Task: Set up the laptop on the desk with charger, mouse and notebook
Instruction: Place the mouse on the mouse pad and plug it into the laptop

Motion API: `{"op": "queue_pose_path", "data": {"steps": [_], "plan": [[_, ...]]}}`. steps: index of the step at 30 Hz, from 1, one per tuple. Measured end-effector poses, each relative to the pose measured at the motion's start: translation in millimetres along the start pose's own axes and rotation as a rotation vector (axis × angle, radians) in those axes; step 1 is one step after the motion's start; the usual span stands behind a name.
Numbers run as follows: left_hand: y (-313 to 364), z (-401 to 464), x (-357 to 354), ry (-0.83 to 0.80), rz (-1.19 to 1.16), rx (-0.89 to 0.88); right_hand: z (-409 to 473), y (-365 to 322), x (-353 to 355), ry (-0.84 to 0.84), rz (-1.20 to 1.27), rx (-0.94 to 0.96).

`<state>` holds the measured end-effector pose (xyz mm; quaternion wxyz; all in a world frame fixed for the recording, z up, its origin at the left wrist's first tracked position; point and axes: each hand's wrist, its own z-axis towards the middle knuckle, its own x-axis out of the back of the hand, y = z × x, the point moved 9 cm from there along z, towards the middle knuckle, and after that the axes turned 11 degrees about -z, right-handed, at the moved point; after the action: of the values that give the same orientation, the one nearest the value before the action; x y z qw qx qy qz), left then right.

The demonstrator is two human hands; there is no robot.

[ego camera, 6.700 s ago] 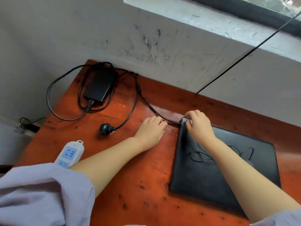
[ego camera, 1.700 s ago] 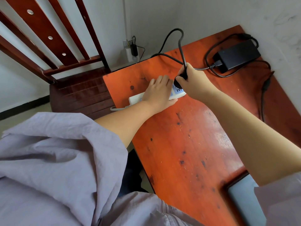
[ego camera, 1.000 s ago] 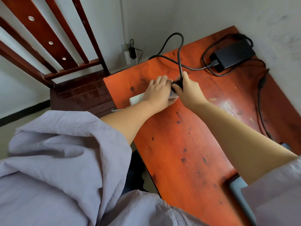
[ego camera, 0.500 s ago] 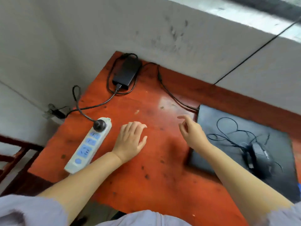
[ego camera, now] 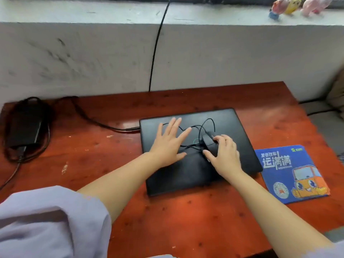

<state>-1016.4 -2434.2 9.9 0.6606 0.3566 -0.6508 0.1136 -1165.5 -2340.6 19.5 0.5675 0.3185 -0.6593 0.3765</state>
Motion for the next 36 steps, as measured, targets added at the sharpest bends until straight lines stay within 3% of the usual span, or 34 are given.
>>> {"op": "queue_pose_path", "data": {"steps": [3, 8, 12, 15, 19, 23, 26, 29, 36], "plan": [[5.6, 27.2, -16.4, -0.079, 0.039, 0.124, 11.6, 7.0, -12.1, -0.051, 0.023, 0.074], [27.6, 44.5, -29.0, -0.079, 0.043, 0.3, 37.1, 34.3, 11.2, -0.043, 0.256, 0.169], [50.2, 67.4, -22.8, -0.001, -0.211, 0.533, 58.3, 89.2, 48.7, 0.024, 0.266, 0.239], [77.1, 100.0, -16.8, 0.111, -0.56, 0.645, 65.7, 148.2, 71.2, 0.103, 0.214, 0.194], [138.2, 147.3, -16.5, 0.183, -1.1, 0.576, 50.4, 228.6, 68.6, 0.112, 0.209, 0.062], [189.8, 179.6, -32.9, 0.099, -1.363, 0.48, 18.8, 282.9, 43.7, 0.076, 0.221, -0.065], [214.3, 189.4, -53.0, -0.003, -1.431, 0.465, 1.5, 296.6, 25.4, 0.063, 0.194, -0.094], [227.6, 197.2, -62.2, 0.003, -1.472, 0.459, -5.6, 299.8, 16.4, 0.076, 0.145, -0.109], [247.6, 216.6, -57.5, -0.015, -1.3, 0.375, -14.2, 324.0, -1.0, -0.009, 0.023, -0.228]]}}
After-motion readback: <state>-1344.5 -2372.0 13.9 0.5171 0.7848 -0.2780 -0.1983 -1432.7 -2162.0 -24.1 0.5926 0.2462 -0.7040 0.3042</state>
